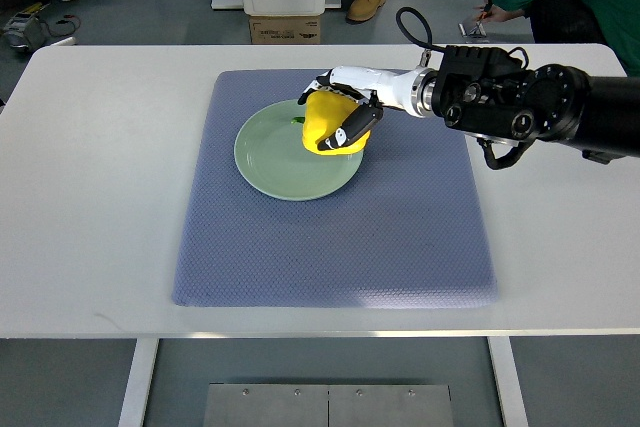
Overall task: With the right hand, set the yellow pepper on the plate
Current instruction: 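Lower the pepper onto the plate and open the right hand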
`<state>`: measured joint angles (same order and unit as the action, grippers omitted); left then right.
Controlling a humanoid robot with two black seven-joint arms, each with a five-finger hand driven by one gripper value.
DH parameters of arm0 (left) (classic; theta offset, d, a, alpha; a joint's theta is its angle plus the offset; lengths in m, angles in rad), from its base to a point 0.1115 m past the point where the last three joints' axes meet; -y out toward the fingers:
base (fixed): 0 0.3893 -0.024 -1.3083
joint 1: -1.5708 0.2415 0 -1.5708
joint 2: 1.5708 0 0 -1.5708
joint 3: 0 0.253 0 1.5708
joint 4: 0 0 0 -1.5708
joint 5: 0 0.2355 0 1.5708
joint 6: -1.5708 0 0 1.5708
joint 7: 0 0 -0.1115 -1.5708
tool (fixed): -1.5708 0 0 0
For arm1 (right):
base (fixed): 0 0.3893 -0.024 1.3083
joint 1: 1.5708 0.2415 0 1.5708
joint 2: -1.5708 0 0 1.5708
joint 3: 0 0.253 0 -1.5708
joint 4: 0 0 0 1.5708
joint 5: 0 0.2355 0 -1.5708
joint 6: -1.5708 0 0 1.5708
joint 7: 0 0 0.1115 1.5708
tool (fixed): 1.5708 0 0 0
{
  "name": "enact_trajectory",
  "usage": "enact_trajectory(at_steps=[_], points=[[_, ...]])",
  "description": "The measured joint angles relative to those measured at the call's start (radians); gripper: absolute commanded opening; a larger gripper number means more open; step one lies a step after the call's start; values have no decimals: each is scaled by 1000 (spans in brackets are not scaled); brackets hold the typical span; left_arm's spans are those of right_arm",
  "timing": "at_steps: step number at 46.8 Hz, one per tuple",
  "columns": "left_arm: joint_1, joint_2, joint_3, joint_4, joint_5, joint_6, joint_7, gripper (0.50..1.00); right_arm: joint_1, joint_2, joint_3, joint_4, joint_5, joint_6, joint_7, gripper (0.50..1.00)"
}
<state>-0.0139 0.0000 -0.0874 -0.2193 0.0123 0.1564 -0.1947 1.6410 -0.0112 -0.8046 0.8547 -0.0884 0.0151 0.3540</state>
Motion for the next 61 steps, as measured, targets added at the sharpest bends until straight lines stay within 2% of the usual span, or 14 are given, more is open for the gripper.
enact_trajectory(at_steps=[24, 25, 27, 29, 30, 35, 50, 61], points=[[0, 0, 0, 0, 0, 0, -1, 1000, -132, 11, 144, -28, 35, -18, -43, 500], [0, 0, 0, 0, 0, 0, -1, 1000, -136, 11, 147, -29, 35, -19, -46, 560], [0, 0, 0, 0, 0, 0, -1, 1000, -144, 11, 149, -30, 36, -26, -50, 716], [0, 0, 0, 0, 0, 0, 0, 1000, -151, 11, 150, -34, 36, -37, -50, 929], [0, 0, 0, 0, 0, 0, 0, 1000, -152, 11, 151, -36, 36, -42, -50, 999], [0, 0, 0, 0, 0, 0, 0, 1000, -160, 11, 155, -40, 36, -67, -47, 1000], [0, 0, 0, 0, 0, 0, 0, 1000, -158, 11, 161, -61, 35, -73, -48, 1000], [0, 0, 0, 0, 0, 0, -1, 1000, -214, 11, 330, -112, 28, -70, -50, 1000]])
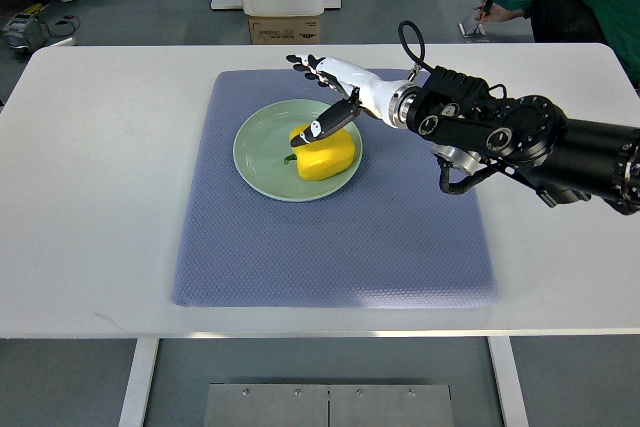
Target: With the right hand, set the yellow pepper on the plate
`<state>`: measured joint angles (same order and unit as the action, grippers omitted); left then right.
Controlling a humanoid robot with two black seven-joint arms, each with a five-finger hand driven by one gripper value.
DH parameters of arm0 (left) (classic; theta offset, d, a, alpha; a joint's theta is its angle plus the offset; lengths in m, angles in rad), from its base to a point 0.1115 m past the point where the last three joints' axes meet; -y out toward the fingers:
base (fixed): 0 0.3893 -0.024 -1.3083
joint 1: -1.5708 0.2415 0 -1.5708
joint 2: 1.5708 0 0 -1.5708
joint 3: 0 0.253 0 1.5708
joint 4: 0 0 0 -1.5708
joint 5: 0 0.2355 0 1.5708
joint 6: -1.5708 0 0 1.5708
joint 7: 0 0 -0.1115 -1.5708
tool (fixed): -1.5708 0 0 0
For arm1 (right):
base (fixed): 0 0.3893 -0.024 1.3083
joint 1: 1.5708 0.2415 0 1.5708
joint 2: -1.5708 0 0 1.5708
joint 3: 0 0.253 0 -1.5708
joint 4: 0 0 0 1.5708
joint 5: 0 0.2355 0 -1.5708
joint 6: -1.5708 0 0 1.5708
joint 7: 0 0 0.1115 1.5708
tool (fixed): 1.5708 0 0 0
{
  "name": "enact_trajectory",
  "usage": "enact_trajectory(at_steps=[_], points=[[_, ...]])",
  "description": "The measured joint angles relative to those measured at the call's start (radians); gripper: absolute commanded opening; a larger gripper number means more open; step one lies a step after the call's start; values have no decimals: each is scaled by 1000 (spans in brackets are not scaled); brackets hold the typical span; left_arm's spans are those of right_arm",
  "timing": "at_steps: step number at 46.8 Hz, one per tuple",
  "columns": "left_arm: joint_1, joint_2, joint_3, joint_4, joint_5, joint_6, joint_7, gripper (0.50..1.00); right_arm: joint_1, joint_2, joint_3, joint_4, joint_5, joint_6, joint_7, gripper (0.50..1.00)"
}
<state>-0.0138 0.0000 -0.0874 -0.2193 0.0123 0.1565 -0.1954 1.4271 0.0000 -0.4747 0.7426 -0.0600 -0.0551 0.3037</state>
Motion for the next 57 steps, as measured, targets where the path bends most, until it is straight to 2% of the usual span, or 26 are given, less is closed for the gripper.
enact_trajectory(at_steps=[5, 15, 21, 31, 43, 57], points=[[0, 0, 0, 0, 0, 0, -1, 1000, -60, -22, 107, -8, 7, 5, -3, 1000], [0, 0, 0, 0, 0, 0, 0, 1000, -280, -118, 511, -11, 10, 27, -39, 1000], [0, 0, 0, 0, 0, 0, 0, 1000, -378, -149, 672, -11, 10, 30, -40, 1000], [0, 0, 0, 0, 0, 0, 0, 1000, -476, -196, 813, -16, 9, 37, -31, 1000], [0, 0, 0, 0, 0, 0, 0, 1000, -589, -229, 1013, -98, 18, 63, -29, 1000], [0, 0, 0, 0, 0, 0, 0, 1000, -637, -239, 1069, -122, 22, 71, -29, 1000]])
